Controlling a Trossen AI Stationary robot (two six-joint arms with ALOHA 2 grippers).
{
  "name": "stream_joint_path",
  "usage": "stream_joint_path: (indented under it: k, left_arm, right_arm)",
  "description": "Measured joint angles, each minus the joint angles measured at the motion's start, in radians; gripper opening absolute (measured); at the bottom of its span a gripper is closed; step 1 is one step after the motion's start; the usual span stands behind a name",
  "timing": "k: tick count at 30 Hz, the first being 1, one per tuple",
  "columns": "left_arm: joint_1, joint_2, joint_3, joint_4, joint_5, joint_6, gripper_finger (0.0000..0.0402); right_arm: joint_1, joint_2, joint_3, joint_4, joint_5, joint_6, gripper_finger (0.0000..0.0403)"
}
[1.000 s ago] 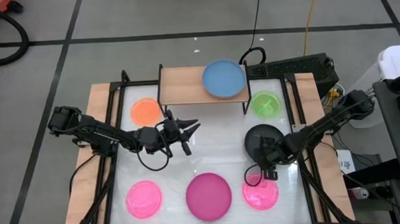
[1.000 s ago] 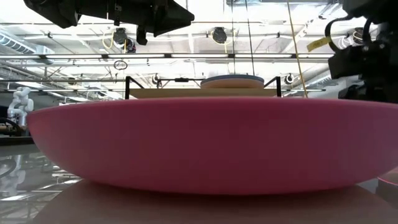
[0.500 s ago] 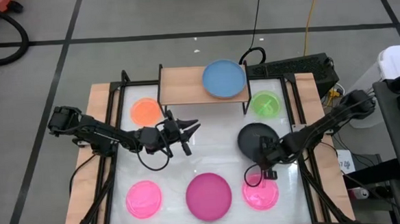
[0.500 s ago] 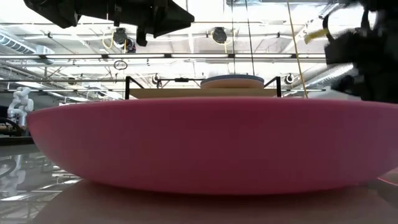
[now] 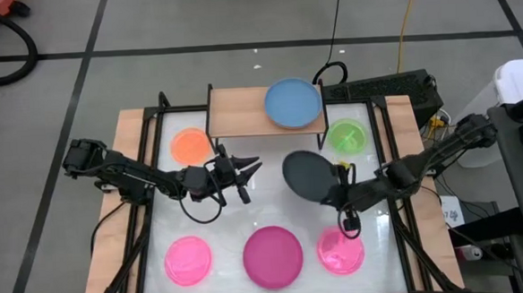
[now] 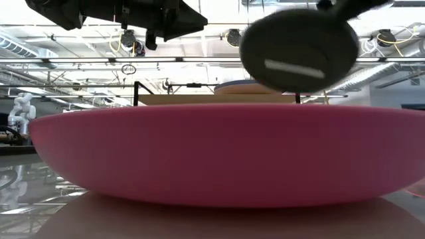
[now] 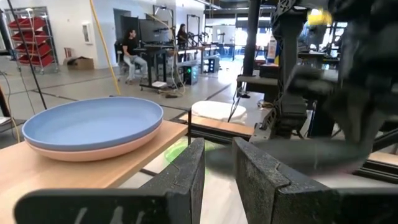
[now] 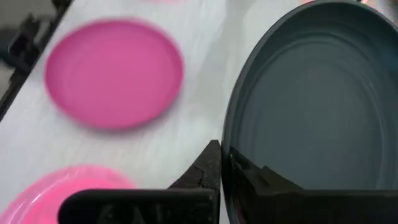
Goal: Place and stack plates onto a shelf
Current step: Stack the large black plate on top of the large blue plate on the shelf
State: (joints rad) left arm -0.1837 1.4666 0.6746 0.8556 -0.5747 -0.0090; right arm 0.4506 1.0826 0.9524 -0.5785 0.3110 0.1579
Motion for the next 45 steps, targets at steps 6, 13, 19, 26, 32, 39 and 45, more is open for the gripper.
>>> stream_joint_path:
  k: [6,13,19,26,32,39,45]
  left_arm:
    - [0.0,0.0,0.0,0.0,0.0,0.0,0.0088]
    - [0.0,0.0,0.0,0.001,0.0,0.0,0.0088]
    - [0.0,0.0,0.0,0.002,0.0,0.0,0.0088]
    - [0.0,0.0,0.0,0.002,0.0,0.0,0.0088]
    - [0.0,0.0,0.0,0.001,0.0,0.001,0.0088]
    - [0.0,0.0,0.0,0.0,0.0,0.001,0.0088]
    - [0.0,0.0,0.0,-0.002,-0.001,0.006,0.0088]
  right_arm:
    - [-0.025,-0.029,0.036,0.136,0.237,-0.246,0.0001]
    - [-0.146,-0.005,0.036,0.478,0.455,-0.679,0.0]
    - [-0.335,0.039,0.036,0.62,0.389,-0.794,0.0]
    - [-0.556,0.096,0.036,0.62,0.291,-0.792,0.0]
    - [-0.685,0.13,0.103,0.444,0.053,-0.664,0.0]
    - [-0.746,0.19,0.172,0.287,-0.107,-0.625,0.0]
    - [-0.752,0.233,0.167,0.302,-0.104,-0.636,0.0001]
